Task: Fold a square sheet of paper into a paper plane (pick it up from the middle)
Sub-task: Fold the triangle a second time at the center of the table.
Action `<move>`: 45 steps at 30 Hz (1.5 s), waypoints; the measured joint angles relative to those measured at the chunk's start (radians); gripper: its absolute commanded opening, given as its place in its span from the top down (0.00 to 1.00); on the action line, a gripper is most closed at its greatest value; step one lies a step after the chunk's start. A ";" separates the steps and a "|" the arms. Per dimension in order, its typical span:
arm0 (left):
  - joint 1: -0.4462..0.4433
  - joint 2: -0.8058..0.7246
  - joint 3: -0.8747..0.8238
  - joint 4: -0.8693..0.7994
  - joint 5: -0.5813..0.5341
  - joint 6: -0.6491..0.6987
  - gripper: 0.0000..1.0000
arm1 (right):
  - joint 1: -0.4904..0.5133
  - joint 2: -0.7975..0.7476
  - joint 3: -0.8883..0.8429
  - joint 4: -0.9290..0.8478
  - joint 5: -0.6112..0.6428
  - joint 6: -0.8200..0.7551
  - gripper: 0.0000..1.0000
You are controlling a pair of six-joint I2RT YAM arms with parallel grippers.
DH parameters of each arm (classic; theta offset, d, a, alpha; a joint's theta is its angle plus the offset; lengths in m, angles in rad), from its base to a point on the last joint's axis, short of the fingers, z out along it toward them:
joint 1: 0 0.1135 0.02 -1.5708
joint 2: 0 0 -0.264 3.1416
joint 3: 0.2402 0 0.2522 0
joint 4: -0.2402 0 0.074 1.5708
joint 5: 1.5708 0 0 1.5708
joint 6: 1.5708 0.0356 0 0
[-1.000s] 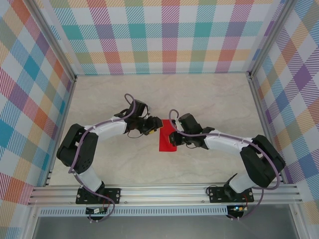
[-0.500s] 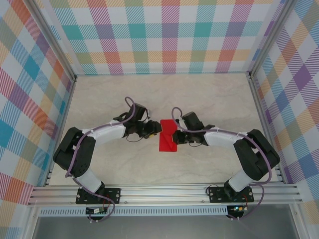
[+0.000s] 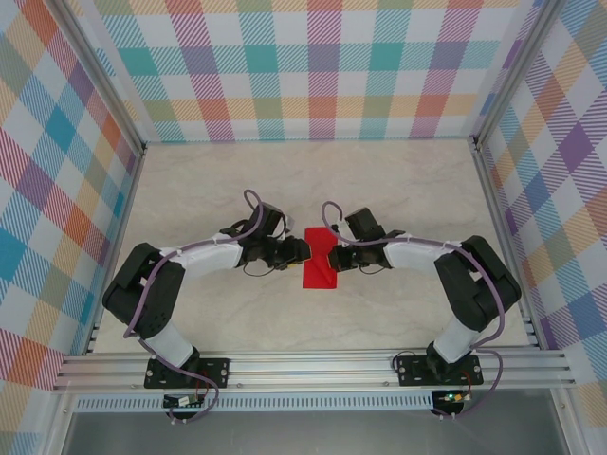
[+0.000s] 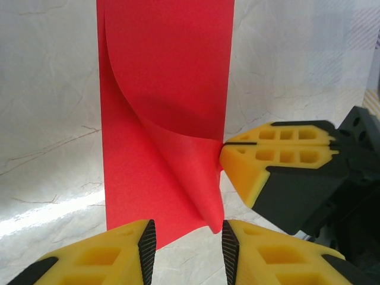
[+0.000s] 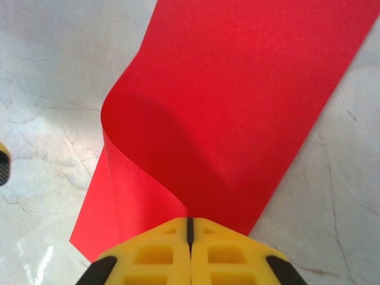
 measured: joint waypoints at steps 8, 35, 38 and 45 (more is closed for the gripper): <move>-0.019 0.000 -0.010 0.031 -0.019 -0.007 0.63 | -0.012 0.021 0.026 -0.022 -0.014 -0.054 0.95; -0.063 0.051 0.012 0.129 -0.075 -0.124 0.79 | -0.040 0.055 0.050 -0.058 -0.035 -0.113 0.94; -0.064 0.051 0.011 0.164 -0.079 -0.154 0.81 | -0.044 0.058 0.055 -0.059 -0.040 -0.116 0.94; -0.084 0.076 0.011 0.201 -0.089 -0.187 0.82 | -0.052 0.060 0.056 -0.066 -0.041 -0.126 0.94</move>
